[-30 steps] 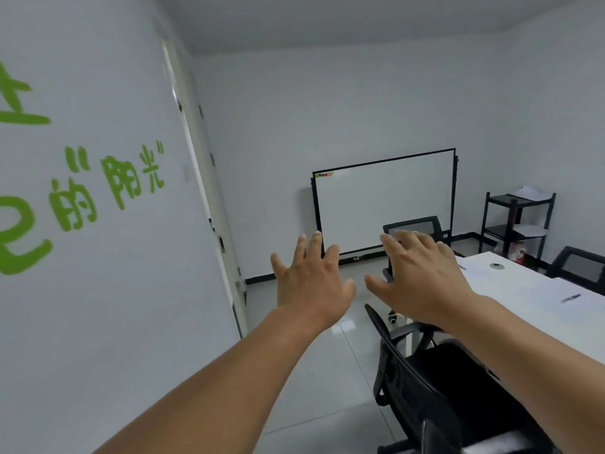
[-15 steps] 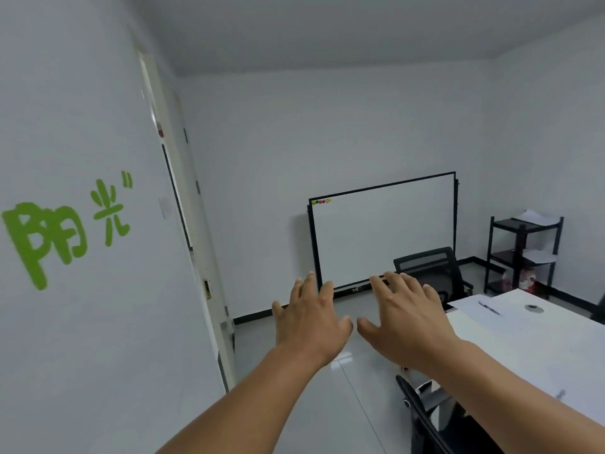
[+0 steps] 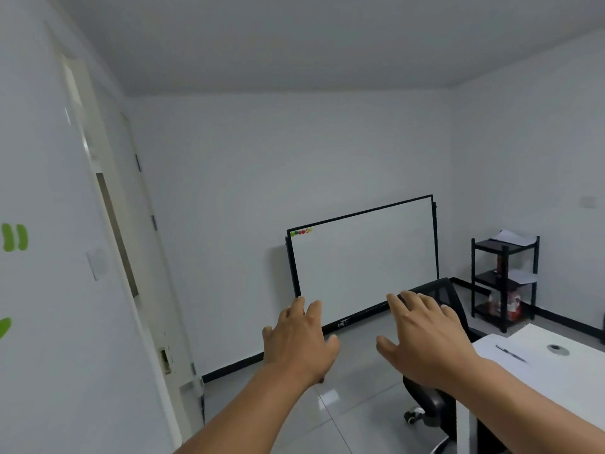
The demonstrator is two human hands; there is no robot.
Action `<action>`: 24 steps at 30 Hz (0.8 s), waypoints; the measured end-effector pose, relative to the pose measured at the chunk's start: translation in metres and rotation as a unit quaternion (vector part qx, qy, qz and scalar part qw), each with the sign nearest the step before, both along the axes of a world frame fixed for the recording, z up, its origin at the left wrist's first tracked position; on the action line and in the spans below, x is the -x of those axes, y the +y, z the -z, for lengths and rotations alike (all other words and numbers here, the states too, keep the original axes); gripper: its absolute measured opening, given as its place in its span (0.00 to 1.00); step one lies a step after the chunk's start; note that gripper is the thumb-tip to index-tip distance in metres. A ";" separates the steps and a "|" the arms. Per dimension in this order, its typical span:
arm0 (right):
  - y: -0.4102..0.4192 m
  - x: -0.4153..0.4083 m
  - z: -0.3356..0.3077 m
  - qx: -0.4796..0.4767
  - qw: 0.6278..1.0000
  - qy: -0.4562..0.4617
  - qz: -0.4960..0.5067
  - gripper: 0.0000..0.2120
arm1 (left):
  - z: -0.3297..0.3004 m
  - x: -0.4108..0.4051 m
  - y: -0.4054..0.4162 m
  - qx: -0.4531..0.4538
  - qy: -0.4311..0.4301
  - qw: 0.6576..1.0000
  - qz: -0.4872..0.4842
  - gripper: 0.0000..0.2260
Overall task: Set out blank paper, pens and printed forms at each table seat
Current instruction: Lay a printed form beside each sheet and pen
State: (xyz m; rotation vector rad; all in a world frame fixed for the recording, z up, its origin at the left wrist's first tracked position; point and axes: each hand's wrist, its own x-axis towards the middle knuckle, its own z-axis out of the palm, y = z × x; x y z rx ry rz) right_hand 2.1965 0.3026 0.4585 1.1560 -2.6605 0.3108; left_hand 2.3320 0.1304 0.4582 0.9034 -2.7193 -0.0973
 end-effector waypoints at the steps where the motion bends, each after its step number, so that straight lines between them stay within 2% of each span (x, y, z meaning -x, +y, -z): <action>1: -0.017 0.016 0.001 0.000 1.000 0.000 -0.001 0.36 | 0.000 0.013 -0.017 0.005 -0.005 1.000 0.000 0.29; 5: -0.077 0.070 0.000 0.012 1.000 -0.004 -0.010 0.32 | -0.003 0.059 -0.071 0.020 -0.024 0.999 0.000 0.29; 13: -0.193 0.176 -0.018 -0.002 0.999 0.009 -0.049 0.32 | -0.016 0.158 -0.190 0.002 -0.055 0.998 -0.020 0.28; 19: -0.266 0.253 -0.003 -0.030 0.999 0.006 -0.021 0.29 | -0.006 0.244 -0.278 -0.011 -0.065 0.998 0.000 0.32; 24: -0.345 0.323 0.018 -0.063 0.998 0.002 0.016 0.31 | 0.018 0.330 -0.368 0.022 -0.071 0.996 0.054 0.32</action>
